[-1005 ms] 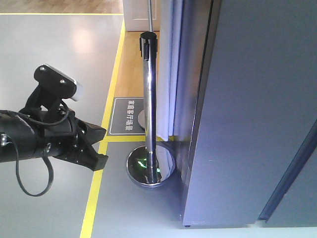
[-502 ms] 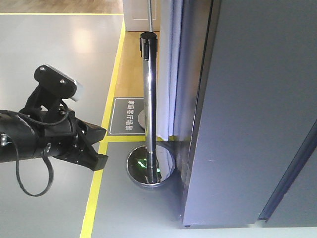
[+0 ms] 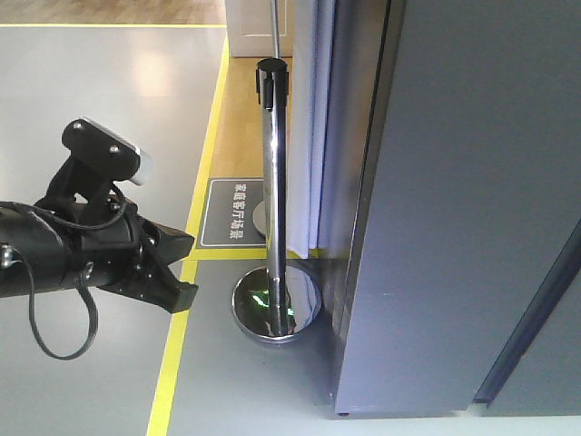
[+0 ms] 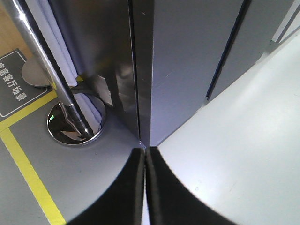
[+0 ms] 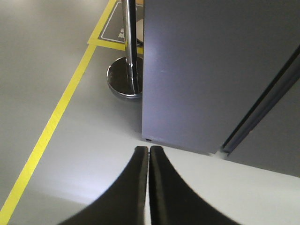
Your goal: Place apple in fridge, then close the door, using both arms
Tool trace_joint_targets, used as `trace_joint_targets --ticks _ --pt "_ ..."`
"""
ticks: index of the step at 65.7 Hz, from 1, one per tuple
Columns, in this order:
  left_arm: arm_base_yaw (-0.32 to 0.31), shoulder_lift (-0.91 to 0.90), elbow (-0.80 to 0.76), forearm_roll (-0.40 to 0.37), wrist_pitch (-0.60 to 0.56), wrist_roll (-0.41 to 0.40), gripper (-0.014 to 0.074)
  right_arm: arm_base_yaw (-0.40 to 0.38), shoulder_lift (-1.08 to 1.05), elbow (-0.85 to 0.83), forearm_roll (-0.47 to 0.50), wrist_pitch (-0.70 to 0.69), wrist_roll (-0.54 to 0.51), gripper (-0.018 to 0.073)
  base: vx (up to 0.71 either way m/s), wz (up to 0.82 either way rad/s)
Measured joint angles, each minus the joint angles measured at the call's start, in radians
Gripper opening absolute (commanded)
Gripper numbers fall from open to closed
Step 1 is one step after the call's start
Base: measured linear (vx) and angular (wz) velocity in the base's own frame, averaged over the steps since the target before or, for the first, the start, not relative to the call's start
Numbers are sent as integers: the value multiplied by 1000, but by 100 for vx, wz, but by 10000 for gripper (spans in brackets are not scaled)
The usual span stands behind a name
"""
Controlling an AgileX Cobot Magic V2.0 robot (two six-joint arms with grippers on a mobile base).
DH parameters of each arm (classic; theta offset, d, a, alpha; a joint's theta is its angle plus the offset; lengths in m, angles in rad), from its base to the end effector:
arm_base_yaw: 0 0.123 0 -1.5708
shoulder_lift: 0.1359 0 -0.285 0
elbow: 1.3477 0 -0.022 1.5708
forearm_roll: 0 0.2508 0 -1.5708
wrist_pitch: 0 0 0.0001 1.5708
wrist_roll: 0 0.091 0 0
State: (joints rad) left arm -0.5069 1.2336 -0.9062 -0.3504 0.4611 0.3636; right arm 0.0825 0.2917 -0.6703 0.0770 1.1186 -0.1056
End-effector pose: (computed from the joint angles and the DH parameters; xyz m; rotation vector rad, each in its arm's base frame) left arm 0.2222 -0.1393 0.3076 0.7015 2.1609 -0.4177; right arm 0.0264 0.0085 0.3183 -0.2093 2.2120 0.0828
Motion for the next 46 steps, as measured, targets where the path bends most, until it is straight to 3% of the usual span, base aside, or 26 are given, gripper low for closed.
trace_joint_targets --ticks 46 --pt "0 0 0 0 0 0 -6 0 0 1 1 -11 -1 -2 0 0"
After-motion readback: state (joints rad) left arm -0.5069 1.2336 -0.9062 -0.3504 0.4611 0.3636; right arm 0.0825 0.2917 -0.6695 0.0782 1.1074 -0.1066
